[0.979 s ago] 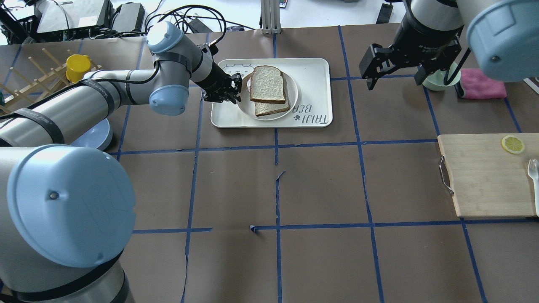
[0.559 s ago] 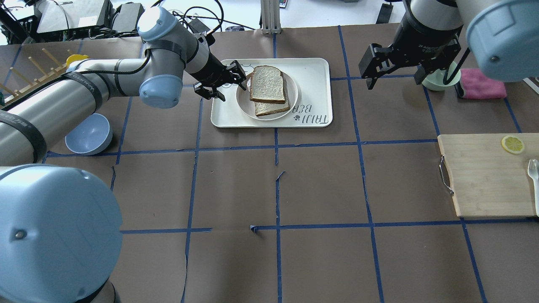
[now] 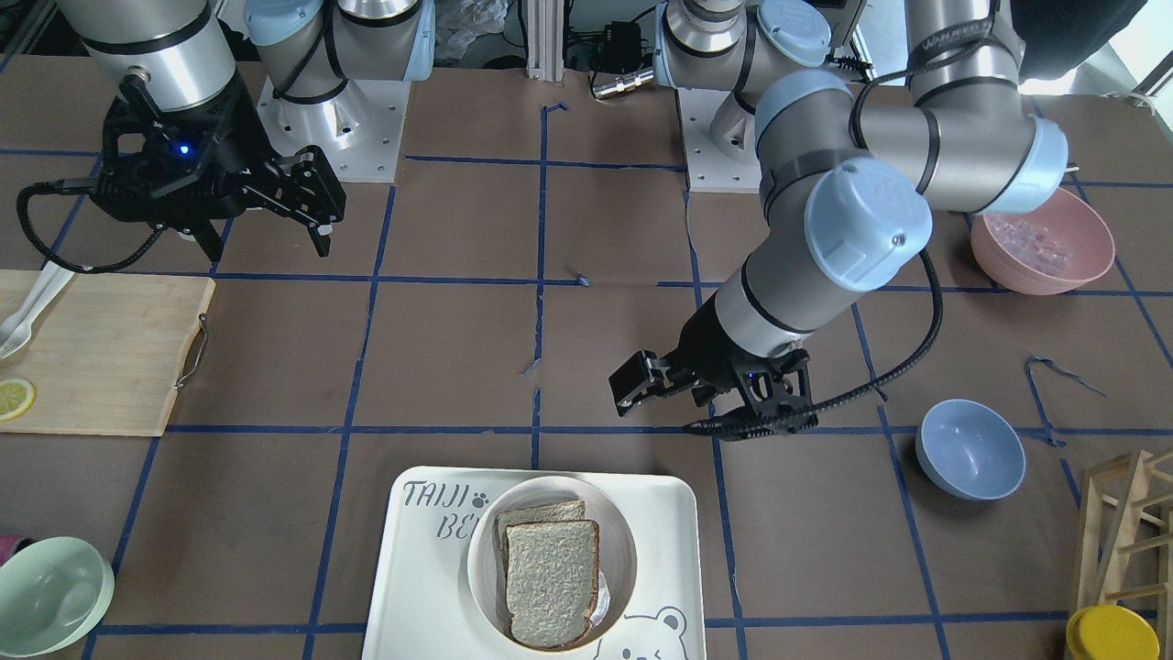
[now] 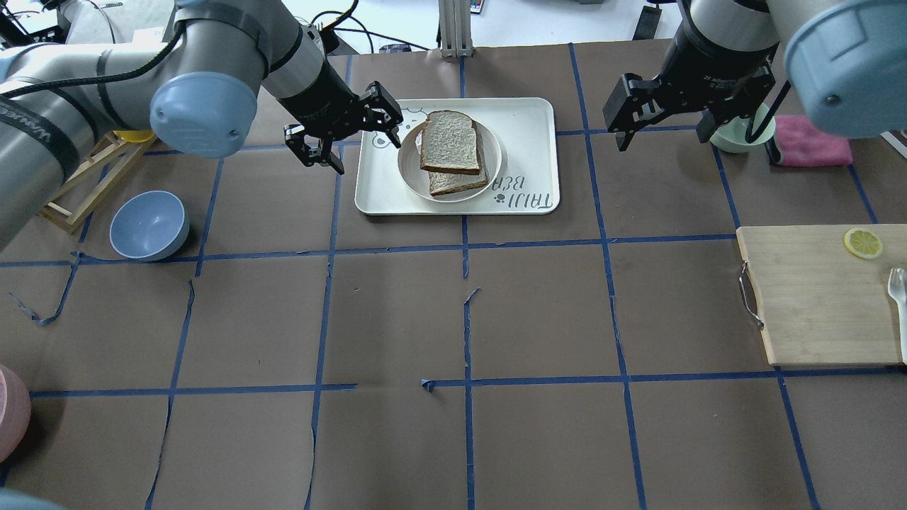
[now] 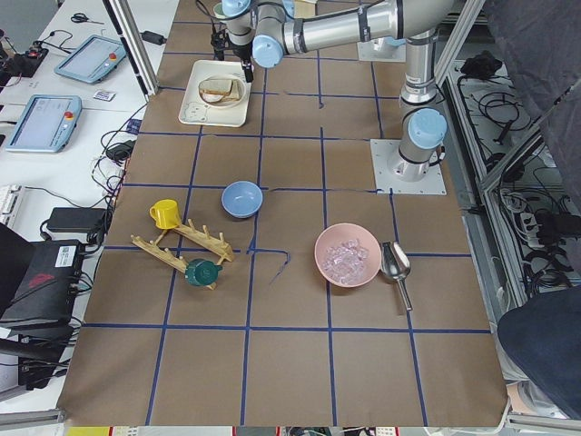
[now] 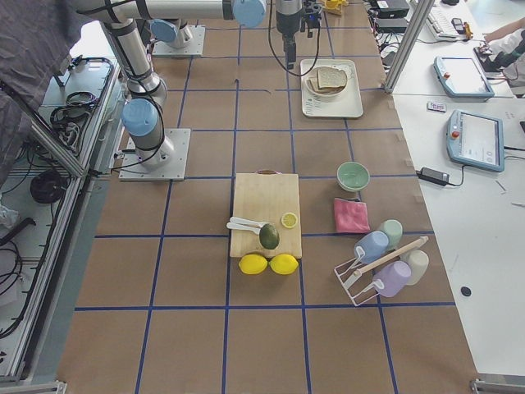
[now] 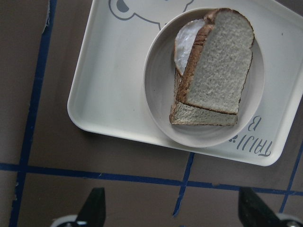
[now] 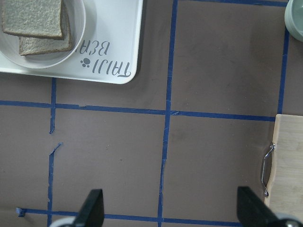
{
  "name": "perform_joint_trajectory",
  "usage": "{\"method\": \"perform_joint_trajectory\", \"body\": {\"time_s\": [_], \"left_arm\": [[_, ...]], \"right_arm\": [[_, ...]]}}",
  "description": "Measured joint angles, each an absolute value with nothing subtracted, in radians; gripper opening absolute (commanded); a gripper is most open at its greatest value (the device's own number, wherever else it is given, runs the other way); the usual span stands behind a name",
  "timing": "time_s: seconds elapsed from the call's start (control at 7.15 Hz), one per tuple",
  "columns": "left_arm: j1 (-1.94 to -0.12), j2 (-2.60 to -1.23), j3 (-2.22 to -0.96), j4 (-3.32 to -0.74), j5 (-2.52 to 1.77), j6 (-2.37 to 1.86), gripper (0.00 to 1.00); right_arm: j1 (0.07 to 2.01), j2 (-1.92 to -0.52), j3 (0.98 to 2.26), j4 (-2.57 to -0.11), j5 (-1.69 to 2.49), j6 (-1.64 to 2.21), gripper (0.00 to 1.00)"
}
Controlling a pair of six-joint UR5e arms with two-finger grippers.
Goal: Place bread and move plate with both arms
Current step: 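Open the left gripper and draw it back from the plate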
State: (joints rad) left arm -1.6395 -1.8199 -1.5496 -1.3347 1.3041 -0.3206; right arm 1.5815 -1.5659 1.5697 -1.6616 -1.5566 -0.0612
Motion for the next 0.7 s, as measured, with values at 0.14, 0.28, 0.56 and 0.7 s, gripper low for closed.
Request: {"method": "perform_joint_trajectory", "body": {"time_s": [0.14, 0.28, 0.56, 0.7], "left_arm": [[-1.643, -1.751, -1.557, -1.418, 1.337, -0.314, 1.00], [-1.644, -1.685, -1.572, -1.466, 1.367, -0.309, 1.00], [-1.644, -1.575, -1.616, -1.499, 1.455, -0.271, 1.00], [-1.642, -1.545, -1.639, -1.499, 1.514, -0.206, 1.00]], "right_arm": [[1.582, -1.566, 1.570, -1.662, -1.556, -0.060, 1.00], [1.582, -1.566, 1.571, -1.662, -1.556, -0.060, 1.00], [1.584, -1.567, 1.573, -1.662, -1.556, -0.057, 1.00], [1.584, -1.567, 1.573, -1.663, -1.557, -0.056, 1.00]]}}
